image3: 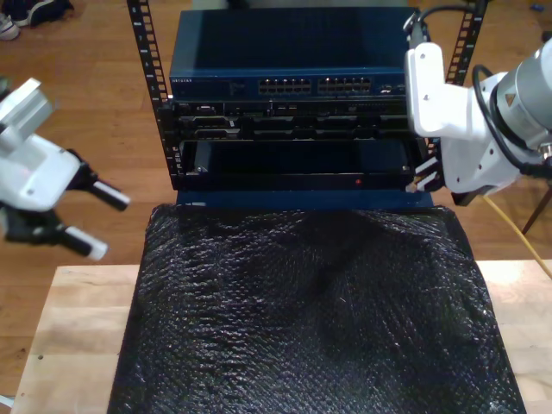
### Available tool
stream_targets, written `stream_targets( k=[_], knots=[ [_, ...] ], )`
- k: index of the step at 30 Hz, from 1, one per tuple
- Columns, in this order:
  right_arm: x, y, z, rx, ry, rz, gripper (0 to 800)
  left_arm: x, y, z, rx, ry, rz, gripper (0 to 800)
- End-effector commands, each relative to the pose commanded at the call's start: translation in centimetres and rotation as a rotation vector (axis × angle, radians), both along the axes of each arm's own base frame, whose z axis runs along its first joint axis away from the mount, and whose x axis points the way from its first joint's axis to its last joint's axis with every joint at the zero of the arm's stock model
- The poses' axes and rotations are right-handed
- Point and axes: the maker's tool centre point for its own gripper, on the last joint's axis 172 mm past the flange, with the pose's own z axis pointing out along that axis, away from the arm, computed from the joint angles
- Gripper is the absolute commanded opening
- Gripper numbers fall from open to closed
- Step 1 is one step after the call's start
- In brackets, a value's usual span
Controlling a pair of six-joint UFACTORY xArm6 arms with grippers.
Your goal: Grab the cable and plug it in
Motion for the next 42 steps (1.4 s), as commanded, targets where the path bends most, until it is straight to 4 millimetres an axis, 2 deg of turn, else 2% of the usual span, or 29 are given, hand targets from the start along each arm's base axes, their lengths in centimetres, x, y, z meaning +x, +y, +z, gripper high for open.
stream_targets(
  k=[9, 15, 19, 23, 31, 42],
  knots=[
    [-0.2, 0.0, -0.7, -0.006, 0.021, 0.003, 0, -6.6, 7.6, -3.3, 0.038, -0.046, -0.07, 800],
    [-0.1, -0.7, -1.8, -0.027, 0.048, -0.018, 0, -11.8, 9.8, -5.7, 0.029, -0.045, -0.107, 800],
    [-0.1, -0.8, -2.1, -0.036, 0.054, -0.02, 0, -14.9, 10.3, -6.7, 0.026, -0.04, -0.118, 800],
    [-0.2, -0.9, -2.5, -0.036, 0.063, -0.024, 0, -18.5, 9.8, -8.5, 0.005, -0.029, -0.134, 800],
    [-1.1, -1.0, -4.1, -0.041, 0.093, -0.022, 0, -24.0, 8.7, -11.7, 0.032, -0.03, -0.193, 800],
    [-1.1, -1.7, -4.4, -0.043, 0.1, -0.037, 0, -28.5, 8.6, -14.9, 0.027, -0.071, -0.203, 800]
  ],
)
